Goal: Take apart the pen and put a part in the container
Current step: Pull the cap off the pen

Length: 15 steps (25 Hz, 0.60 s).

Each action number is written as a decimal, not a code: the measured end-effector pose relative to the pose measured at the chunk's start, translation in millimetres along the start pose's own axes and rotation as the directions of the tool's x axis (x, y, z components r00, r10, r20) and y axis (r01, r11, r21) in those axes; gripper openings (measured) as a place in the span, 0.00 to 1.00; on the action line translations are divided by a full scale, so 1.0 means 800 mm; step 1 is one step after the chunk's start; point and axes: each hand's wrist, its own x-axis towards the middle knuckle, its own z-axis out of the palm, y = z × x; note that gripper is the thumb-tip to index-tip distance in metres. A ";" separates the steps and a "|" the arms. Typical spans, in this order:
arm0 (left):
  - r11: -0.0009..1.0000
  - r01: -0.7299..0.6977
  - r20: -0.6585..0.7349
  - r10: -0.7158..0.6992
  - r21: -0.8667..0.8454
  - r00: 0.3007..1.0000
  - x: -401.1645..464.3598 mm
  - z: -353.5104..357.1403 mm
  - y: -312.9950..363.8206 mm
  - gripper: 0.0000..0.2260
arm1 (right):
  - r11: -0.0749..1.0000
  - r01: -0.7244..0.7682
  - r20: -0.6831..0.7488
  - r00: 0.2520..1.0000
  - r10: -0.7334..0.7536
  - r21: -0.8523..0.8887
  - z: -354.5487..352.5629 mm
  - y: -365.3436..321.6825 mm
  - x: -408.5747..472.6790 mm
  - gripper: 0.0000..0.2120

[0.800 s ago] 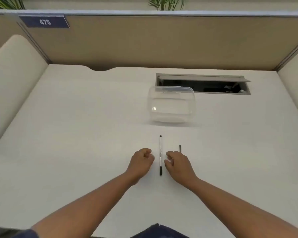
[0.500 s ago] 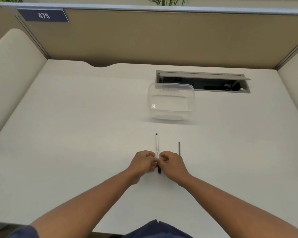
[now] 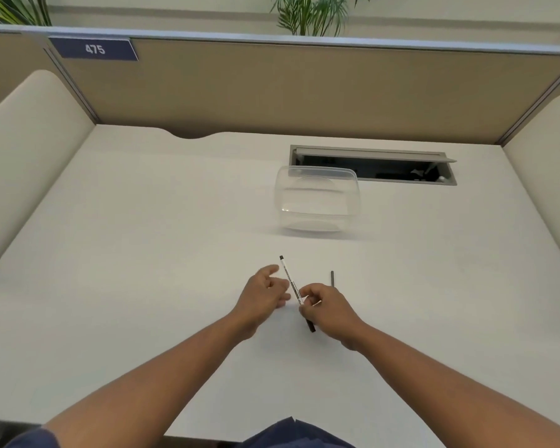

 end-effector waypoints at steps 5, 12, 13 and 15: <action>0.987 -0.156 -0.035 0.155 -0.024 0.987 -0.002 -0.012 0.020 0.10 | 0.994 0.053 0.010 0.999 -0.052 -0.094 -0.012 -0.011 -0.013 0.10; 0.979 -0.200 0.060 0.203 -0.046 0.977 -0.015 -0.017 0.043 0.03 | 0.988 0.130 0.020 0.991 -0.129 -0.089 -0.023 -0.038 -0.023 0.03; 0.978 -0.203 0.094 0.207 -0.053 0.974 -0.017 -0.018 0.045 0.03 | 0.986 0.140 0.036 0.990 -0.138 -0.087 -0.025 -0.044 -0.023 0.05; 0.974 -0.219 0.137 0.225 -0.057 0.965 -0.021 -0.018 0.047 0.04 | 0.975 0.180 0.073 0.982 -0.172 -0.131 -0.028 -0.053 -0.023 0.12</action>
